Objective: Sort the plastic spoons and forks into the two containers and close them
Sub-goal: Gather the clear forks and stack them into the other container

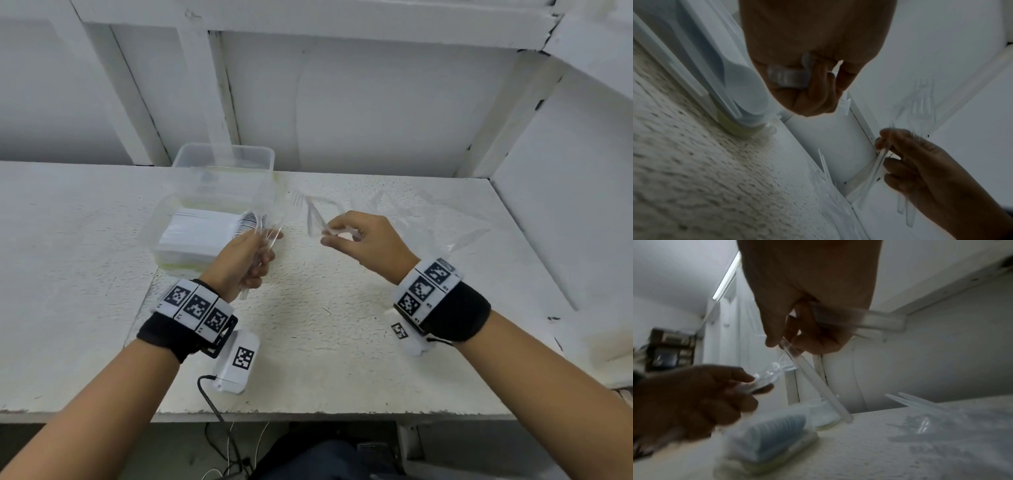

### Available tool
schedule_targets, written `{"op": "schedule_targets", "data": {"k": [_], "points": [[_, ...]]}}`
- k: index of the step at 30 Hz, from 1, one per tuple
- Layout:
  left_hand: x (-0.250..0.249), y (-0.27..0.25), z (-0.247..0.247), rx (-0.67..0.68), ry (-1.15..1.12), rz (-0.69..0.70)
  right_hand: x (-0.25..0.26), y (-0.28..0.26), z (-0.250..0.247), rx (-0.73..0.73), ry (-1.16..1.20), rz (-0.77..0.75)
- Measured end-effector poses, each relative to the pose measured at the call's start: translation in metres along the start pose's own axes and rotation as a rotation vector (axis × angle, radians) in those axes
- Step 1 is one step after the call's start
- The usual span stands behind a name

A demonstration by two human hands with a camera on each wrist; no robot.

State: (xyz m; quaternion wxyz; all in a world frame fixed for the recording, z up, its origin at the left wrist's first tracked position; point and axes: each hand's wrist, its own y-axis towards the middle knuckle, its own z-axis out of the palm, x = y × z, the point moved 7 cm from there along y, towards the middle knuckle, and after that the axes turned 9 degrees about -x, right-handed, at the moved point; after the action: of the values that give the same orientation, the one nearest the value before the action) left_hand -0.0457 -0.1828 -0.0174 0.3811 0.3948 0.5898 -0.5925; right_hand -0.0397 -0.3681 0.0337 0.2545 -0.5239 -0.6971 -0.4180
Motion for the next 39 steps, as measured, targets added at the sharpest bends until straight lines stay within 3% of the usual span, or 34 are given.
{"op": "schedule_targets", "data": {"k": [7, 13, 23, 31, 35, 39], "points": [[0.000, -0.005, 0.030, 0.022, -0.001, 0.056, -0.016, -0.014, 0.012, -0.221, 0.373, 0.402], [0.006, -0.008, 0.042, 0.022, 0.050, 0.112, -0.032, -0.027, 0.024, -0.334, 0.473, 0.601], [0.012, -0.013, 0.047, 0.026, 0.071, 0.203, -0.024, -0.034, 0.029, -0.325, 0.763, 0.653], [0.011, -0.009, 0.049, 0.006, 0.108, 0.246, -0.030, -0.033, 0.018, -0.485, 0.652, 0.621], [0.013, -0.010, 0.059, 0.041, 0.170, 0.264, -0.027, -0.031, 0.016, -0.464, 0.498, 0.571], [0.015, -0.009, 0.066, 0.056, 0.154, 0.253, -0.035, -0.034, 0.016, -0.502, 0.464, 0.627]]}}
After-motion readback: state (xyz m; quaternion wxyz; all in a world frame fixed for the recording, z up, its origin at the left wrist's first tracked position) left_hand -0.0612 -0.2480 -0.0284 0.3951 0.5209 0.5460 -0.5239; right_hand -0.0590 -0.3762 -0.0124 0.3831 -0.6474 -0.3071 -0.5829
